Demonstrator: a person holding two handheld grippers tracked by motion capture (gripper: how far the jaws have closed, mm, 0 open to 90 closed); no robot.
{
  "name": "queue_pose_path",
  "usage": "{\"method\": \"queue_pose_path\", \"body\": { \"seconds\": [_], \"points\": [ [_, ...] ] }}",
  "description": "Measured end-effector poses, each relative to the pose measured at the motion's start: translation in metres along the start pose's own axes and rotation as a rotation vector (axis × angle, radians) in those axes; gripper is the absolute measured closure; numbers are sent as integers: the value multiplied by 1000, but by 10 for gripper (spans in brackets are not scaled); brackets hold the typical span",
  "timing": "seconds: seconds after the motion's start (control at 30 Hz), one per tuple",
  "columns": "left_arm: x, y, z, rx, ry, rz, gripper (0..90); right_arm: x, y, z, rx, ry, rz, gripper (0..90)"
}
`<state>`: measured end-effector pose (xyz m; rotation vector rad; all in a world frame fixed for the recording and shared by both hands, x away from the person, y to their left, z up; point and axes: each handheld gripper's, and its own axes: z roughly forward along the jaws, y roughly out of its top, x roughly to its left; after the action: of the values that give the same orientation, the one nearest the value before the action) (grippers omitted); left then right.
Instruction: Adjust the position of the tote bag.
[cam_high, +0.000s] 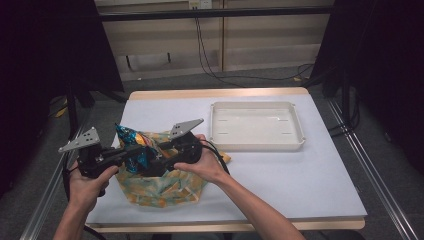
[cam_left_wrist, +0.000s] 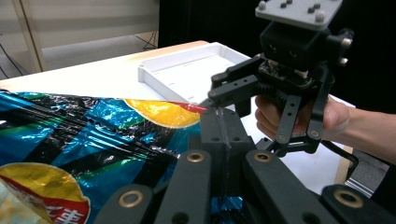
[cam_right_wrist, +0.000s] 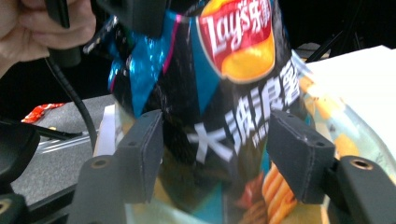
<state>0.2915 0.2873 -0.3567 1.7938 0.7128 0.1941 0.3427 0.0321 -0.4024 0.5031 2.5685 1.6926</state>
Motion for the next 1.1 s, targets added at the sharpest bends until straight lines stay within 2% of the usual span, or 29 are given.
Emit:
{"method": "queue_pose_path", "body": {
  "seconds": [0.1, 0.2, 0.3, 0.37, 0.5, 0.6, 0.77, 0.83, 0.9, 0.97, 1.0, 1.03, 1.1],
  "points": [
    [-2, 2, 3, 5, 3, 11, 900, 0, 4, 3, -20, 20, -3, 334],
    [-2, 5, 6, 15, 1, 10, 900, 1, 6, 7, -10, 8, -21, 353],
    [-1, 5, 9, 31, 11, 15, 900, -2, 5, 7, -12, 1, -16, 485],
    [0, 4, 10, 34, 19, 11, 900, -4, 4, 6, -18, 6, -12, 603],
    [3, 1, 10, 35, 4, -3, 900, -6, 3, 6, -15, 7, -18, 831],
    [3, -1, 9, 43, 12, 4, 900, -6, 2, 9, -11, 7, -16, 848],
    [8, -11, -1, -1, -3, -37, 900, -4, 2, 9, -16, 16, -18, 900],
    [9, -15, -4, -8, 0, -24, 900, -2, 3, 11, -13, 13, -27, 900],
    [8, -17, -7, -13, 8, -30, 895, 0, 3, 14, -8, 11, -33, 900],
    [10, -19, -9, -9, 19, -48, 855, 0, 3, 16, -13, 15, -29, 900],
    [11, -20, -10, -7, 23, -59, 776, 0, 3, 16, -15, 6, -32, 900],
    [11, -22, -12, -7, 15, -54, 756, 0, 4, 16, -15, 0, -34, 900],
    [11, -27, -17, -9, 38, -59, 732, -1, 4, 14, -15, -5, -30, 900]
  ]
}}
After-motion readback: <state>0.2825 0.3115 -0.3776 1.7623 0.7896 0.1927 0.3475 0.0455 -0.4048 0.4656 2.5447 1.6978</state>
